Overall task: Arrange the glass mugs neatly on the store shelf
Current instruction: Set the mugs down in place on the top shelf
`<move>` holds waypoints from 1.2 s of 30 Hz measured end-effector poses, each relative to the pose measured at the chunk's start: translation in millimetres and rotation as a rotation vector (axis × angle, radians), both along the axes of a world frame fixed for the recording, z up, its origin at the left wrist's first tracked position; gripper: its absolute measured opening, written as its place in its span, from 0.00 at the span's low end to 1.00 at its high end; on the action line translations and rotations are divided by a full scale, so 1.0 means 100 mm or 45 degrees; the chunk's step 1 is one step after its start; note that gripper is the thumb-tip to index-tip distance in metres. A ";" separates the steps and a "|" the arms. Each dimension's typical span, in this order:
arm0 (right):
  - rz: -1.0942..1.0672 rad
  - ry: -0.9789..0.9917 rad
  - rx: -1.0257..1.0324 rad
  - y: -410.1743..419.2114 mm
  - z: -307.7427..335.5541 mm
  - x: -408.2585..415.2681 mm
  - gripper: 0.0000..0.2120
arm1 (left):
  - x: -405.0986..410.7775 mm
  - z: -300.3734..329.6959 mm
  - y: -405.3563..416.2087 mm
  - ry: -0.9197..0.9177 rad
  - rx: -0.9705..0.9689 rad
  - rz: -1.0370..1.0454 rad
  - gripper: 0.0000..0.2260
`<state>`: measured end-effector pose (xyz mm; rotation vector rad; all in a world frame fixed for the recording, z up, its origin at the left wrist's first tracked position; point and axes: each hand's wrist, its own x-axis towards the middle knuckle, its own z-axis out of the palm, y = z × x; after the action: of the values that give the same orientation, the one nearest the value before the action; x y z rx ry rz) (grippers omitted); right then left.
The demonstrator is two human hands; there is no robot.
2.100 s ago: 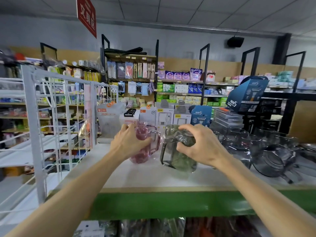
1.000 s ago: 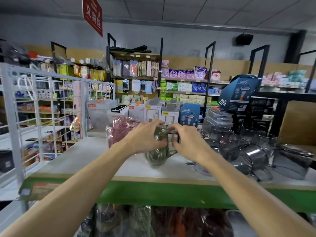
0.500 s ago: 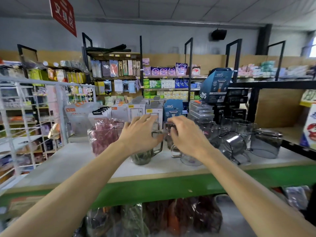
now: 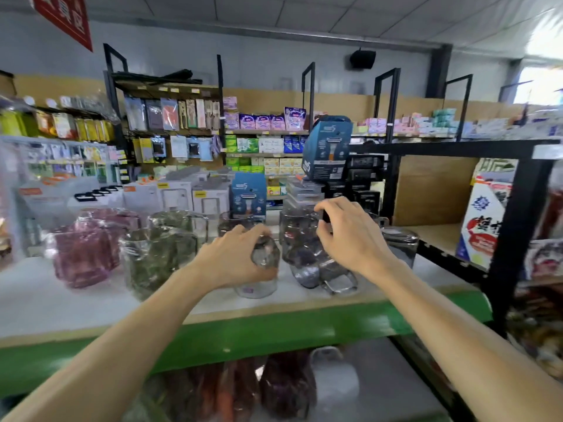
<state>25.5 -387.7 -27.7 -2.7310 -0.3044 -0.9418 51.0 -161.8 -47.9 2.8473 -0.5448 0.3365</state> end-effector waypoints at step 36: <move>-0.243 0.026 -0.012 -1.91 -0.13 -0.55 0.22 | 0.28 0.21 -2.48 -0.034 0.015 -0.031 0.26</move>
<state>-29.2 -578.2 -40.3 -2.8145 -0.0447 -0.9601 79.3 -410.2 -26.7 2.8484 -0.5882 0.3689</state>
